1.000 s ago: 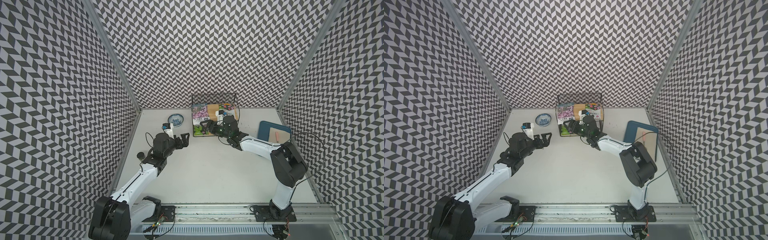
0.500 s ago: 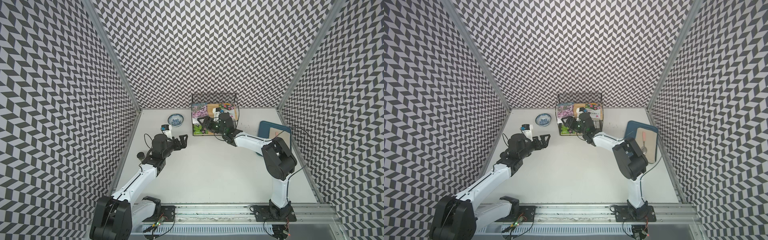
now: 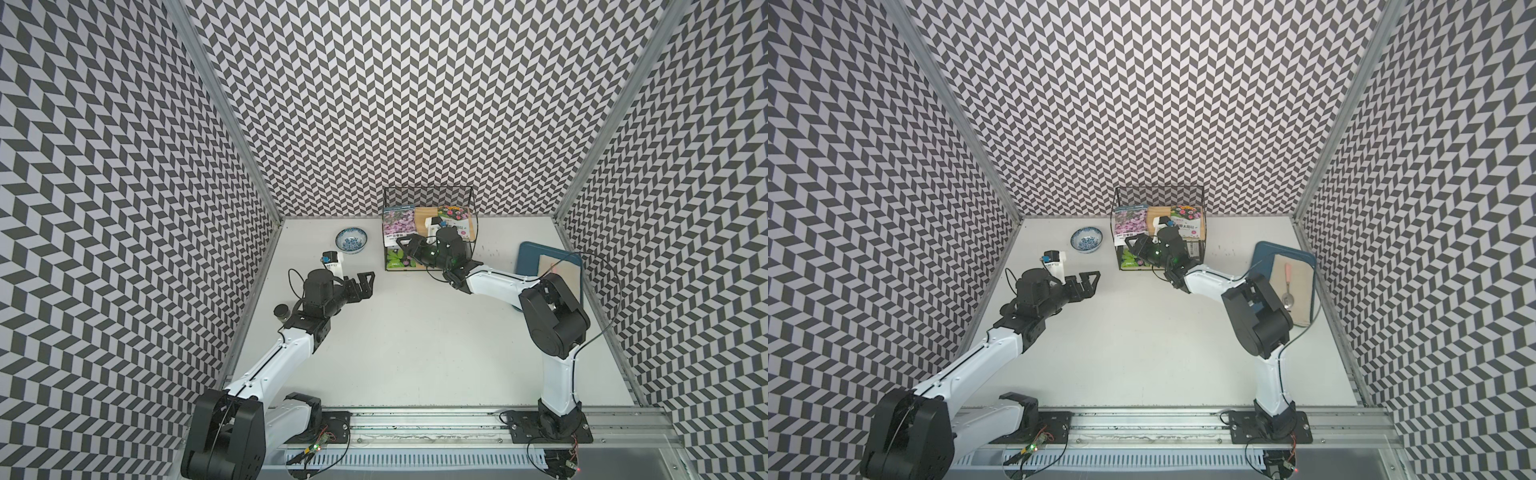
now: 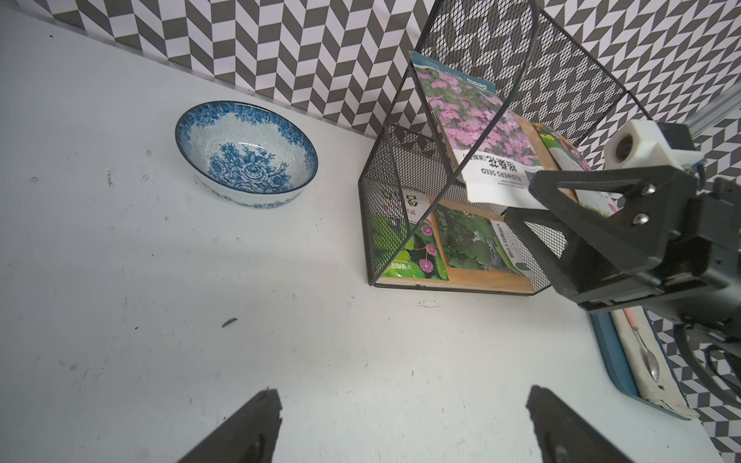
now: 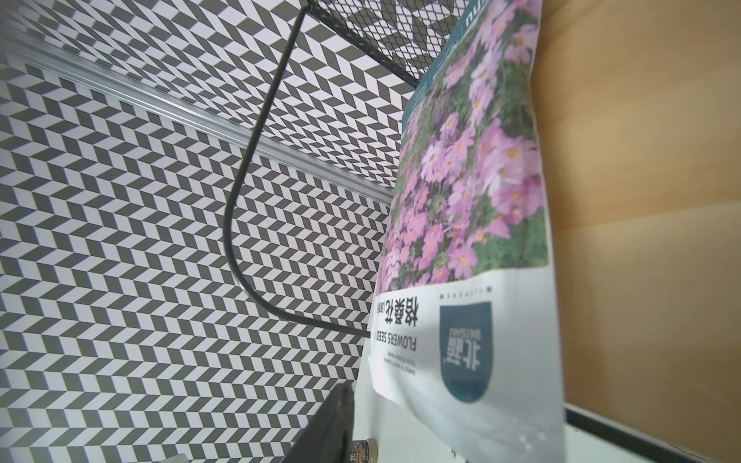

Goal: Take the seed bag off the shelf
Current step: Pick up the seed packet from the shelf.

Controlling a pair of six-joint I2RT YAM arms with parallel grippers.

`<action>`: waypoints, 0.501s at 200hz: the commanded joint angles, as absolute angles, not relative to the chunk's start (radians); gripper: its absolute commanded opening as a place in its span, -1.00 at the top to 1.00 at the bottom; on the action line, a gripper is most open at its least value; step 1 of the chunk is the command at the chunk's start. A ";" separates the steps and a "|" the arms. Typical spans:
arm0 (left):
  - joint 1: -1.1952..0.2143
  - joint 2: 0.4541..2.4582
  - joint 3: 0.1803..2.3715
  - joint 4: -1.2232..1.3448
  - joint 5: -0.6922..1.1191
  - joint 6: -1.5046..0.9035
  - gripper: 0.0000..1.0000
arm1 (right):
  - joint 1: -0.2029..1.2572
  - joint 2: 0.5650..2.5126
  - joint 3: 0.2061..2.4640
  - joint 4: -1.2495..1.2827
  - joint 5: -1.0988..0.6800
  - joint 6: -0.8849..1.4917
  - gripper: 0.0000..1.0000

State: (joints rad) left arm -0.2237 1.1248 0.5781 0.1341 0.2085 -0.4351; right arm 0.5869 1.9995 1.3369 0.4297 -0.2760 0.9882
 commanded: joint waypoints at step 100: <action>-0.213 1.124 0.552 0.164 0.232 -0.422 -1.00 | 0.592 1.934 1.234 0.728 -0.254 1.125 0.10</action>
